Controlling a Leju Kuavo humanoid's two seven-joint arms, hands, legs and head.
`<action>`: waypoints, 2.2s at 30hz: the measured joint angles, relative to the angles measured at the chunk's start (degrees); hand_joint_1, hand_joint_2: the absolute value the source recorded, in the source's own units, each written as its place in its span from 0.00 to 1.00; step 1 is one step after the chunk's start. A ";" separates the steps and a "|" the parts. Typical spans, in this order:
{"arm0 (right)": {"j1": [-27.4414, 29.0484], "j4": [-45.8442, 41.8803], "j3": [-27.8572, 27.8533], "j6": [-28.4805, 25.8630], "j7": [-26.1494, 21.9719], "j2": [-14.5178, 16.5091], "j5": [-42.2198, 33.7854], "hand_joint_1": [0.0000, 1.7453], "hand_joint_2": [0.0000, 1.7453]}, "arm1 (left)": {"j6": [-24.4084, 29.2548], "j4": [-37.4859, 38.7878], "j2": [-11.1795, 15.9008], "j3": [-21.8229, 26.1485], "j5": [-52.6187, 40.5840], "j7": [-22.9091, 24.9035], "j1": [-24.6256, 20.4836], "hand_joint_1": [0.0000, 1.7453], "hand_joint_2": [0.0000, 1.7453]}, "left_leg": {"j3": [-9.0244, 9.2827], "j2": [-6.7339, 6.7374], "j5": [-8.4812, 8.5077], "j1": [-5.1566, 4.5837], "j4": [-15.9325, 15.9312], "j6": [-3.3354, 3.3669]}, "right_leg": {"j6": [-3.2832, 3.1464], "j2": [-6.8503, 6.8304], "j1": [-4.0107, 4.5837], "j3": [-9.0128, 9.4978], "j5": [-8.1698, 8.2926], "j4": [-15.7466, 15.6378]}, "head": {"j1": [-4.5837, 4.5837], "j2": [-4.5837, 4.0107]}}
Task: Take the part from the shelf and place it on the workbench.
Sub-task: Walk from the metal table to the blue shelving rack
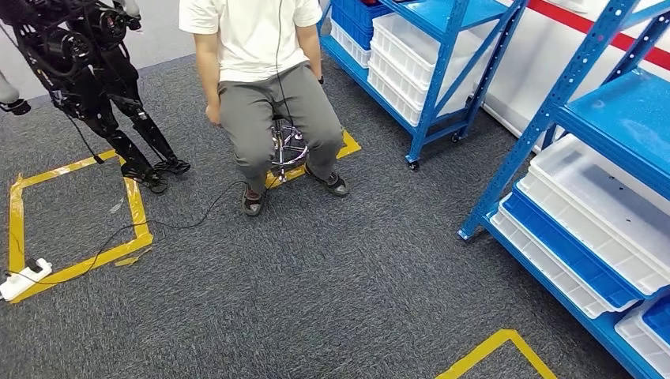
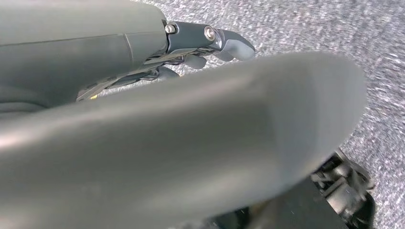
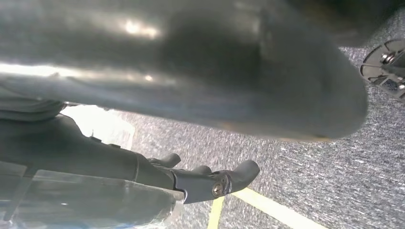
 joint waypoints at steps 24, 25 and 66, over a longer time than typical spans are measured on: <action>0.99 0.00 -0.52 1.40 -3.76 -1.82 -0.03 0.00 0.00 | 0.22 0.00 -0.54 -1.15 -0.42 0.46 -0.08 0.00 0.00 | -0.46 -5.04 1.77 0.02 -1.40 1.38 | -2.53 4.80 0.69 -5.58 -2.89 8.52 | -0.21 0.00; 0.95 0.00 -0.57 1.18 -3.24 -1.80 0.05 0.00 0.00 | 0.17 0.01 -0.54 -1.15 -0.34 0.46 -0.04 0.00 0.00 | -0.48 -4.18 1.71 0.02 -1.39 1.33 | -2.33 4.42 0.44 -7.22 -3.99 11.70 | -0.12 0.00; -0.60 -0.02 -1.46 0.50 -0.08 -0.37 0.70 0.00 0.00 | 2.49 -0.20 -0.75 -1.13 1.89 -5.01 -1.20 0.00 0.00 | 1.27 1.59 0.43 -0.14 -1.67 -1.26 | -1.05 0.40 -0.30 1.37 1.78 -3.25 | -0.48 0.00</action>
